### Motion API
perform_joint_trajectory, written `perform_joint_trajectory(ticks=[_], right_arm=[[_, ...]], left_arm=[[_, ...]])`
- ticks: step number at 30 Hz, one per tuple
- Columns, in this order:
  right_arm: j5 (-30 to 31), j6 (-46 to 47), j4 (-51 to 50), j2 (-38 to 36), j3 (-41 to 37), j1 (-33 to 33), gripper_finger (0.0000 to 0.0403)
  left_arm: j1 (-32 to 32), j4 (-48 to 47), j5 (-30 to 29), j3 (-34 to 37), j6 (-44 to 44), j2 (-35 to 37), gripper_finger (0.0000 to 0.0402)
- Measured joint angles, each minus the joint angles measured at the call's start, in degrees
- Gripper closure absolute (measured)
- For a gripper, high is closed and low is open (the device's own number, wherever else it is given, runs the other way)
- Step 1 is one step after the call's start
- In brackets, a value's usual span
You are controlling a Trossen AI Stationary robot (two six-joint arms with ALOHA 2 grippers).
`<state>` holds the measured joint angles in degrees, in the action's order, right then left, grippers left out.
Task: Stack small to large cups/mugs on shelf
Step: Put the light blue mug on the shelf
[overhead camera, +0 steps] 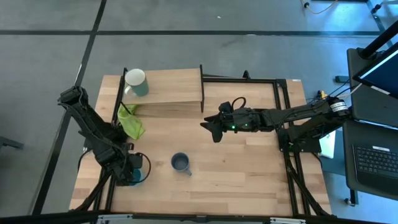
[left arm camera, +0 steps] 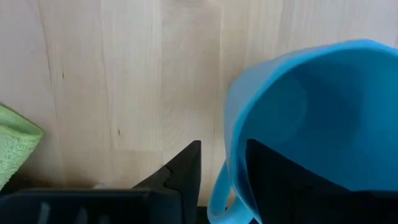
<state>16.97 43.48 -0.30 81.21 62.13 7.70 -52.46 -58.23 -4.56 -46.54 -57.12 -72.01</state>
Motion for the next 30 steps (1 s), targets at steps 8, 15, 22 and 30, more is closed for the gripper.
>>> perform_joint_trajectory(ticks=[8,15,22,30], right_arm=[[0.00,-0.02,-0.02,0.00,0.00,0.00,0.0199],[-0.02,1.32,-0.24,0.00,-0.02,0.00,0.0199],[1.59,2.91,-0.48,0.00,-0.02,0.00,0.0199],[2.97,2.63,-0.50,0.00,-0.02,-0.01,0.0199]], left_arm=[[3.96,0.08,0.82,0.00,-5.17,0.00,0.0349],[9.59,2.48,1.38,-0.02,-12.19,0.02,0.0387],[16.65,1.63,0.52,-0.02,-23.89,0.02,0.0385],[23.65,1.54,-5.08,-0.02,-38.64,0.01,0.0386]])
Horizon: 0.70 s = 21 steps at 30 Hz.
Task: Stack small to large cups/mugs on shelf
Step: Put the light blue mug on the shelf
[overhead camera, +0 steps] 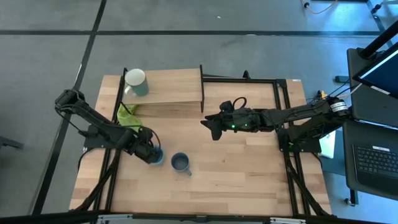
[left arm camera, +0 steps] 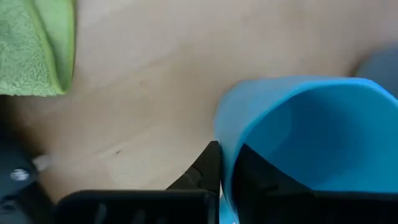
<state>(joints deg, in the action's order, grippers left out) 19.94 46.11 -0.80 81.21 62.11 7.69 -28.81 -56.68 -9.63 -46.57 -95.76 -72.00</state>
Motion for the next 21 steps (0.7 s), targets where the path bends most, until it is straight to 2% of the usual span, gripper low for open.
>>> perform_joint_trajectory(ticks=[4,11,17,21], right_arm=[[0.09,-1.18,0.00,0.00,0.00,-0.01,0.0199],[0.07,-1.86,-0.68,0.00,-0.02,-0.01,0.0198],[-0.14,-3.55,-0.78,-0.02,-0.02,0.00,0.0198],[-0.56,-4.24,-0.70,-0.02,-0.02,-0.01,0.0192]], left_arm=[[1.66,1.86,-3.21,0.02,-5.43,-0.03,0.0385],[1.80,-0.46,-1.11,0.02,-9.47,-0.03,0.0381],[1.56,-0.67,1.69,-0.83,-10.26,-0.03,0.0346],[1.21,-5.23,-1.33,-5.23,-9.79,-0.03,0.0325]])
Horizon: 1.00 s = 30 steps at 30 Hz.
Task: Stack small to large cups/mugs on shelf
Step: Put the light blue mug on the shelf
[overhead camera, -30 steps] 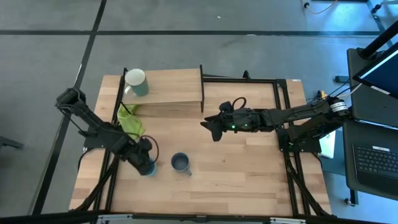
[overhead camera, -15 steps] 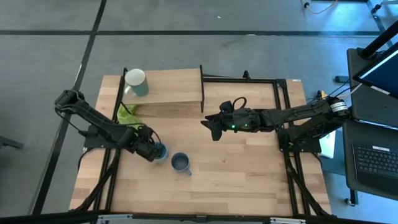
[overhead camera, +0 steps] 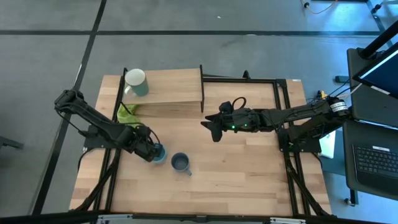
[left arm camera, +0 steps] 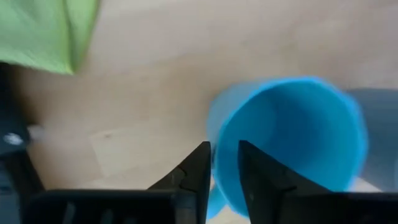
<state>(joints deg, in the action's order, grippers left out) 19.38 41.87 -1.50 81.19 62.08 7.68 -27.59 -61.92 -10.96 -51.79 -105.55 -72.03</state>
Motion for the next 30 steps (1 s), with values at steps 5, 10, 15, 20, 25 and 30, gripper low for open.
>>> perform_joint_trajectory(ticks=[5,10,15,20,25,30], right_arm=[[-1.45,-0.11,-0.02,0.00,0.00,-0.63,0.0168],[-1.51,0.36,-0.07,0.00,0.00,-0.83,0.0145],[-1.51,2.61,0.44,0.00,0.00,-0.83,0.0133],[-1.49,4.48,0.64,0.00,0.00,-0.81,0.0131],[-0.85,6.61,0.87,0.00,-0.02,-0.18,0.0131],[1.46,7.53,0.86,0.00,-0.02,1.03,0.0131]], left_arm=[[-0.09,-8.98,-2.55,-7.57,4.36,0.11,0.0307],[-3.25,-8.31,-2.24,-7.97,18.51,0.11,0.0299],[-8.07,-4.44,-2.24,-7.21,41.28,0.04,0.0300],[-8.25,-7.52,-7.26,-6.89,49.90,0.06,0.0298],[-6.10,-7.49,-6.89,-2.73,53.38,0.09,0.0299],[-3.98,-3.15,-6.49,-1.00,57.15,0.62,0.0297]])
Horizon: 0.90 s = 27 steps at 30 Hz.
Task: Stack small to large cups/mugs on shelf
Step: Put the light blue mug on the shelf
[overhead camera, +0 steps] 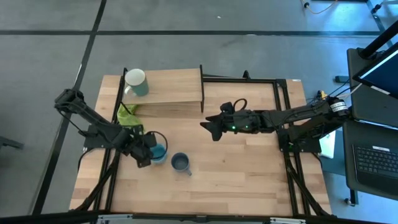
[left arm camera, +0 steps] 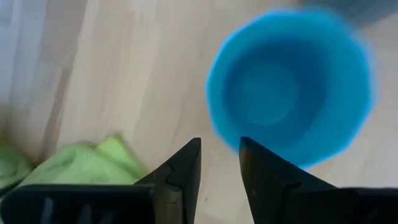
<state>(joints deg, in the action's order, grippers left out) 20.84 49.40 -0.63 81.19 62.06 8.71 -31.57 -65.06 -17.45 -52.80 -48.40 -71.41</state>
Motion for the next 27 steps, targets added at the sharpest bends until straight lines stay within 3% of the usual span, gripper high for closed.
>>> perform_joint_trajectory(ticks=[9,21,27], right_arm=[[0.52,0.67,-0.21,0.00,0.00,0.80,0.0131],[3.66,3.05,-0.91,0.04,-0.52,3.14,0.0131],[4.98,3.07,-1.02,0.04,-0.51,3.23,0.0131]], left_arm=[[5.92,4.90,0.58,0.00,11.03,2.79,0.0296],[14.28,10.37,9.59,0.46,27.35,2.79,0.0296],[16.86,10.74,12.65,0.50,31.33,2.79,0.0296]])
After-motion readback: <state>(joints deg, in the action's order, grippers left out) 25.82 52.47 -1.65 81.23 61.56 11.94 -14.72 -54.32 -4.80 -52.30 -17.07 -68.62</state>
